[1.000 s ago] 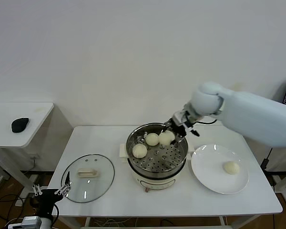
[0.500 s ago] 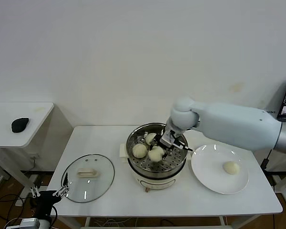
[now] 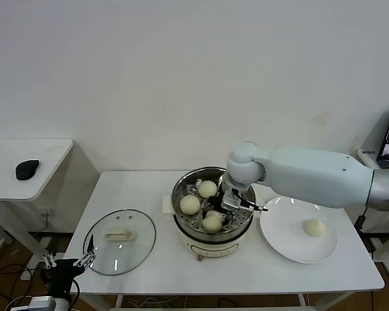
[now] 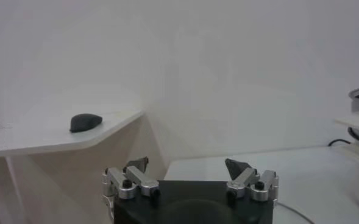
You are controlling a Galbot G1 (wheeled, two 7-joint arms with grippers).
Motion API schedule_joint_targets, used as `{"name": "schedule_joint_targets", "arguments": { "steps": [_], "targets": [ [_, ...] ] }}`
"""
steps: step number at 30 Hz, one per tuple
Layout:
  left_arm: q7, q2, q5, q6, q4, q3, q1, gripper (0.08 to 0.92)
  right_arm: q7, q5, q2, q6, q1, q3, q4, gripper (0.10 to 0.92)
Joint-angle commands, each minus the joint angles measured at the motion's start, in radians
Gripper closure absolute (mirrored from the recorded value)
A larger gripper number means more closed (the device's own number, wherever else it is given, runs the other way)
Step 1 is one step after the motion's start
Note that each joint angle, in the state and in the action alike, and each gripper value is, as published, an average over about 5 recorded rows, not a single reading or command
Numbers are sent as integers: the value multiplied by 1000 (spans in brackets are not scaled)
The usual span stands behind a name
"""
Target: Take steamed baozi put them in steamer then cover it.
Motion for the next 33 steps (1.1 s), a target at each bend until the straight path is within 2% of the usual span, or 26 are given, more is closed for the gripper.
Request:
{"name": "schedule_joint_targets", "arguments": {
  "steps": [1, 3, 8, 14, 17, 20, 26, 33],
  "targets": [
    [0, 5, -1, 0, 2, -2, -2, 177, -7, 20, -31, 1, 28, 35, -4, 255],
    [0, 7, -1, 0, 2, -2, -3, 177, -18, 41, -56, -63, 42, 57, -5, 219],
    [0, 20, -3, 0, 0, -4, -2, 177, -14, 157, -157, -452, 95, 77, 25, 203],
    [1, 41, -6, -1, 7, 0, -9, 177, 22, 216, -360, -723, 84, 128, 80, 203],
    [1, 47, -5, -1, 12, 11, -18, 177, 38, 217, -468, -810, 43, 176, 110, 203],
    [1, 53, -4, -1, 20, 24, -26, 177, 22, 173, -549, -808, 1, 205, 120, 203],
    [1, 60, -1, -1, 25, 44, -34, 177, -67, 57, -652, -694, -94, 263, 93, 203],
    [1, 59, 1, -2, 23, 52, -32, 177, -163, -48, -688, -515, -474, 598, -25, 203]
  ]
}}
